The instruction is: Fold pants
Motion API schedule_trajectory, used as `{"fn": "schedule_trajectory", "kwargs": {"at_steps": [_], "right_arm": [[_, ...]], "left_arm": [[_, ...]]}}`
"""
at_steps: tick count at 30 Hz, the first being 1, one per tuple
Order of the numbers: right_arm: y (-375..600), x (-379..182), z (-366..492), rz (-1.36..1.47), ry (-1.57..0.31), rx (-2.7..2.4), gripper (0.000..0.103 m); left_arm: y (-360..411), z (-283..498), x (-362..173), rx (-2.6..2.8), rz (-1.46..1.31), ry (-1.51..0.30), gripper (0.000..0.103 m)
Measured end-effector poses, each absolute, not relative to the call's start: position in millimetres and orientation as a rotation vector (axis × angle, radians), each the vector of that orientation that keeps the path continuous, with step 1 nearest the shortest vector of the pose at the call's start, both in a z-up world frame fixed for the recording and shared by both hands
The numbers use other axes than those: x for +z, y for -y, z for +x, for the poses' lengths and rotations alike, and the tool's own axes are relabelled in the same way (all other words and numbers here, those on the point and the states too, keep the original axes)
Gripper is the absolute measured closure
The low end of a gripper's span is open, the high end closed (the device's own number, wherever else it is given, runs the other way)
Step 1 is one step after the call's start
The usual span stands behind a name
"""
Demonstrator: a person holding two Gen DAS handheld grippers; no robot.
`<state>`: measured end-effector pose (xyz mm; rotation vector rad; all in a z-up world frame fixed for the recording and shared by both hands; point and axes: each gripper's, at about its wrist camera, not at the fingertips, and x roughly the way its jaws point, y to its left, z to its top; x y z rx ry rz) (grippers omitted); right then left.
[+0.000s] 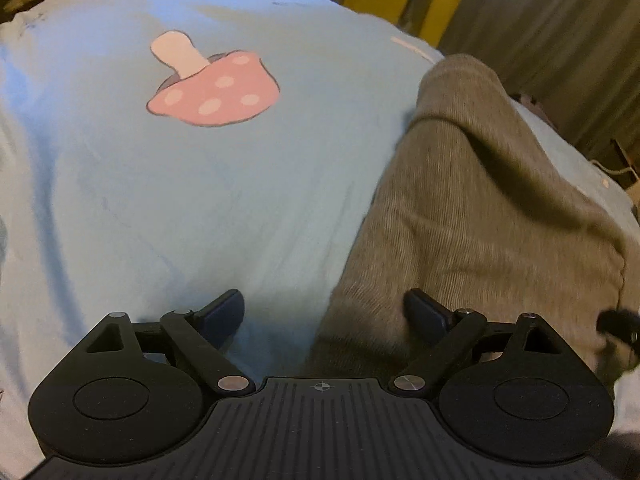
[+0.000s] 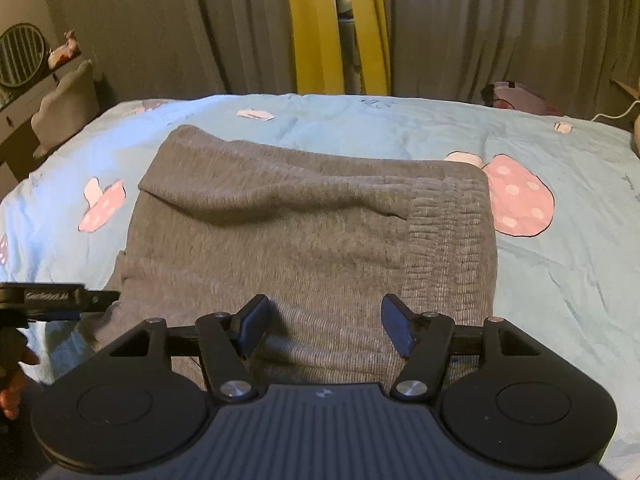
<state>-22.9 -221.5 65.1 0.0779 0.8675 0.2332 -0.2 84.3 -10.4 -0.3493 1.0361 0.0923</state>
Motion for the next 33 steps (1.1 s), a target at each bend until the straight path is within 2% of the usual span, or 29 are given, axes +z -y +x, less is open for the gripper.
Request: {"fn": "schedule_trajectory", "kwargs": {"at_steps": [10,16,18,22,27,33], "right_arm": [[218.4,90.6,-9.0,0.044,-0.870,0.274,0.040],[191.8,118.0,14.3,-0.044,-0.782,0.394,0.041],[173.8,122.6,25.8,-0.128,-0.749,0.460,0.044],[142.2,129.7,51.5,-0.266,-0.658,0.589,0.072],[103.7,125.6,89.4,-0.322,-0.687,0.641,0.074],[68.0,101.0,113.6,-0.417,-0.772,0.679,0.074]], "left_arm": [[-79.8,-26.5,-0.3,0.121,-0.192,-1.066,0.005],[-89.5,-47.7,10.6,0.239,-0.195,-1.020,0.005],[-96.0,-59.0,16.7,0.276,-0.194,-0.990,0.005],[-109.9,-79.7,24.6,0.372,-0.234,-0.925,0.005],[-136.1,-72.7,8.9,0.489,-0.404,-0.952,0.005],[-140.2,-72.4,5.4,0.539,-0.411,-0.949,0.005]]}}
